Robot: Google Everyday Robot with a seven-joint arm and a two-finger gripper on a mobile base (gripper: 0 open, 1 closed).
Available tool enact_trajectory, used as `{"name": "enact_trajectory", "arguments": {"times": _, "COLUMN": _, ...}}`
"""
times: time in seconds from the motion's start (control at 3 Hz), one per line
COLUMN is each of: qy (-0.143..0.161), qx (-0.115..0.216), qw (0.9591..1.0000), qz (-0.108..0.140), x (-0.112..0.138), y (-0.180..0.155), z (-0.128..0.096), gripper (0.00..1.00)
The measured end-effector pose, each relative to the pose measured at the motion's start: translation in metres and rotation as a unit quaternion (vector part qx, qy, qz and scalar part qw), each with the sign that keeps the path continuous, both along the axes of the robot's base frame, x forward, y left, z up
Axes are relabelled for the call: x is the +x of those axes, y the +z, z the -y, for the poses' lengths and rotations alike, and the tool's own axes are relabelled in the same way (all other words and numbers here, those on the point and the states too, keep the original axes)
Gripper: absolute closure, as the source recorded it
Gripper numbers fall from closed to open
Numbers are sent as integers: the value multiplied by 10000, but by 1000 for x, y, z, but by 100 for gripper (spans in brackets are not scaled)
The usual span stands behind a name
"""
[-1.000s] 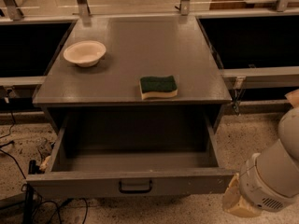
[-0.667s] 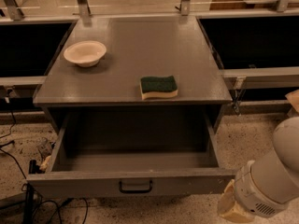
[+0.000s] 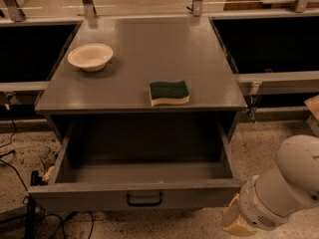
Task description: Close top drawer
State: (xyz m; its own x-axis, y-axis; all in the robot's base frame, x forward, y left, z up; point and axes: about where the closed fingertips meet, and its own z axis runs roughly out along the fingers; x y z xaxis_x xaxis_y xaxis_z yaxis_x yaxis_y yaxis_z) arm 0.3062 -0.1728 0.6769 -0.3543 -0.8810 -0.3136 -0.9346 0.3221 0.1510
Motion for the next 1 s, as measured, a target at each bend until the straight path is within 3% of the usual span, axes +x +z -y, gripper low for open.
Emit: {"name": "enact_trajectory", "arguments": {"times": 1.0, "qy": -124, "qx": 316, "qw": 9992, "qz": 200, "x": 46, "y": -18, "z": -26, "gripper": 100}}
